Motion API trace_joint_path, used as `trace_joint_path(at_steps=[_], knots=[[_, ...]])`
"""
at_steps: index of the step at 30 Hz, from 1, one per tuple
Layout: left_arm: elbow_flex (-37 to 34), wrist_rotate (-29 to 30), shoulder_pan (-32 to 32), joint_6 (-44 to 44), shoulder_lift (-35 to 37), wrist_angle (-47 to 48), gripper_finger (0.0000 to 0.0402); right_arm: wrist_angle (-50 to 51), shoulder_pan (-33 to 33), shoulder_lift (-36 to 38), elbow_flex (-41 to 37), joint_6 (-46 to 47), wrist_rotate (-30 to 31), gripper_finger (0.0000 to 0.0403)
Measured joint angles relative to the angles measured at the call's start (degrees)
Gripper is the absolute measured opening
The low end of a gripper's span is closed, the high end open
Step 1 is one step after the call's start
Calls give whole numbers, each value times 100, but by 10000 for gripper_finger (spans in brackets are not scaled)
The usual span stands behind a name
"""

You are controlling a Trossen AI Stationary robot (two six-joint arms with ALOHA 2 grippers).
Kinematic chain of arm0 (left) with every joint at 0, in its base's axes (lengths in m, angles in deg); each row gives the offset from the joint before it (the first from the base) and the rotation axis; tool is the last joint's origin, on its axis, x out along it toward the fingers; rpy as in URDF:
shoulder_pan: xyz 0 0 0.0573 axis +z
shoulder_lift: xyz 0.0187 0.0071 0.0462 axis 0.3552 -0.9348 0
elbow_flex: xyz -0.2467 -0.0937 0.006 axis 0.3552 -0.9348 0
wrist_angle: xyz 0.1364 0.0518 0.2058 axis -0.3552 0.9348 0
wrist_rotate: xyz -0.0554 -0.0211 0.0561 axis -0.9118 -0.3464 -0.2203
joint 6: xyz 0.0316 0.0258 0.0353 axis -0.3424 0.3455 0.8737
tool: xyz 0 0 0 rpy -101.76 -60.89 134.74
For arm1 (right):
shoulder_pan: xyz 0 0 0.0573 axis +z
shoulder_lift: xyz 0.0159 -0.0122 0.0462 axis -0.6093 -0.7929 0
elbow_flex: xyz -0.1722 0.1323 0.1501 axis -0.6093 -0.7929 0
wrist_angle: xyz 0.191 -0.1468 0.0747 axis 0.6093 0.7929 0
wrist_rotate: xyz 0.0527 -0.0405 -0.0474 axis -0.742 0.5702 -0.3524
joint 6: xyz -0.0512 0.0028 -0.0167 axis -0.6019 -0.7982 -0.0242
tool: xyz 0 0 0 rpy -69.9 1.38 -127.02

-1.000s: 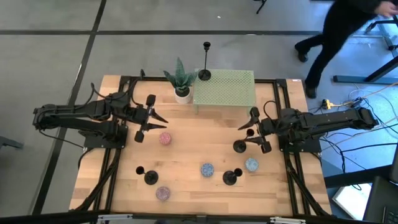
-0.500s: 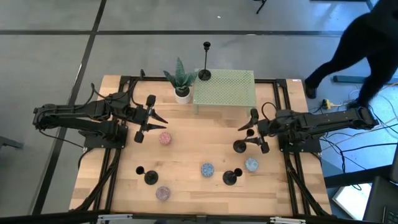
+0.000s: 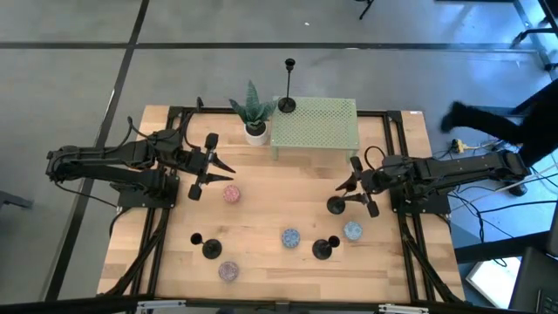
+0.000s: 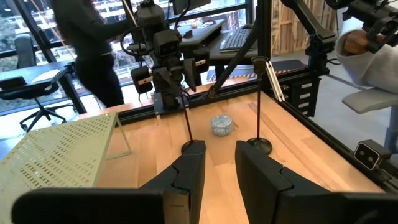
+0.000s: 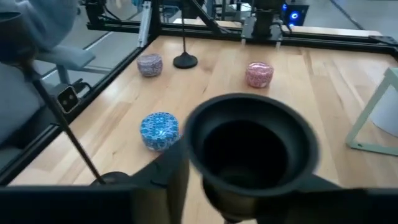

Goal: Pick & Place candle stick holders
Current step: Align the black candle holder with the other black candle holder on the shelf

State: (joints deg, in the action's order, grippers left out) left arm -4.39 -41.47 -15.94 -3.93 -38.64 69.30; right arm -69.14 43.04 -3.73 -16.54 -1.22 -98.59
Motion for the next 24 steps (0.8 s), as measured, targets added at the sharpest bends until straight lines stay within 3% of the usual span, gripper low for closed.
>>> trace_joint_path(at_steps=[4,10,18,24], knots=[[0,0,0,0,0,0,84,2,0,0,0,-13,-57,79],[0,0,0,0,0,2,84,-187,0,2,0,-170,-7,56],[0,2,0,2,0,2,84,-1798,-4,0,0,-341,3,43],[0,4,0,94,0,2,84,-3023,-7,-19,0,-324,916,27]])
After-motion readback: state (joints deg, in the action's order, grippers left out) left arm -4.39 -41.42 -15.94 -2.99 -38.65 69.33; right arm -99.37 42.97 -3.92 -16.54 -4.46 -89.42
